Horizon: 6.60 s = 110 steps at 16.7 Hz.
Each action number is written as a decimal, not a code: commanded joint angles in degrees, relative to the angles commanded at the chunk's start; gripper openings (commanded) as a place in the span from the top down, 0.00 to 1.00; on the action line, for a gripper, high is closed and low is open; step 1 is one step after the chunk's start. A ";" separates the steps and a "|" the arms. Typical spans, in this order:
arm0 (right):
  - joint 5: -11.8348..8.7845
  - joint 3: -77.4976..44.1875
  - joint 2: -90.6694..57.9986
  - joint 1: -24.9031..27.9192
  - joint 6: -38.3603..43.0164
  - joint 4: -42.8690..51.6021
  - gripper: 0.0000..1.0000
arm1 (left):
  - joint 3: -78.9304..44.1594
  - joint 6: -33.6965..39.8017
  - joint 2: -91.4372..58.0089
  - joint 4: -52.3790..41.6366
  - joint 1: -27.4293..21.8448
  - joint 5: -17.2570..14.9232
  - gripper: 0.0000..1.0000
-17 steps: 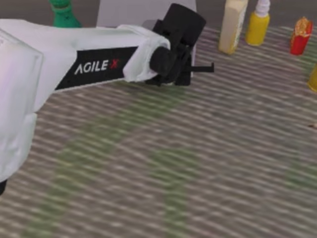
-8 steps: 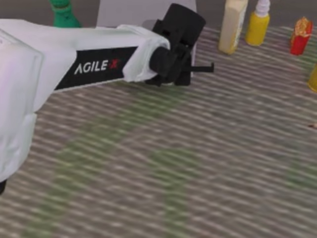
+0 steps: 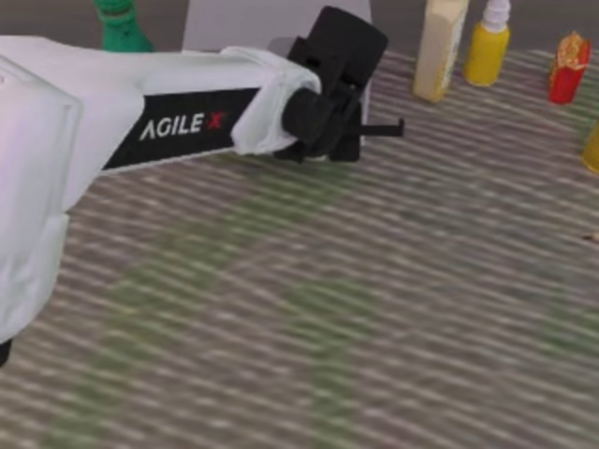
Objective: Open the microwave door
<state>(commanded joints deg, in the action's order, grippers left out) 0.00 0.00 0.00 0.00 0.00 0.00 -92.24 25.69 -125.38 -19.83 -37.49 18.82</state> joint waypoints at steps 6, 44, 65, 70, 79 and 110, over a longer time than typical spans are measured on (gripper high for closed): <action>0.00 0.00 0.00 0.00 0.00 0.00 0.00 | 0.00 0.00 0.00 0.00 0.00 0.00 1.00; 0.00 0.00 0.00 0.00 0.00 0.00 0.00 | 5.79 -4.36 3.48 3.66 0.42 -3.43 1.00; 0.00 0.00 0.00 0.00 0.00 0.00 0.00 | 8.11 -6.25 4.85 5.04 0.99 -4.60 1.00; 0.00 0.00 0.00 0.00 0.00 0.00 0.00 | 8.11 -6.25 4.85 5.04 0.99 -4.60 1.00; 0.00 0.00 0.00 0.00 0.00 0.00 0.00 | 10.83 -8.73 6.81 6.85 1.38 -6.69 1.00; 0.00 0.00 0.00 0.00 0.00 0.00 0.00 | 13.52 -11.08 8.26 8.09 1.83 -8.73 1.00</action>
<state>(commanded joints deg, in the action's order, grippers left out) 0.00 0.00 0.00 0.00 0.00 0.00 -78.71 14.61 -117.11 -11.75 -35.66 10.09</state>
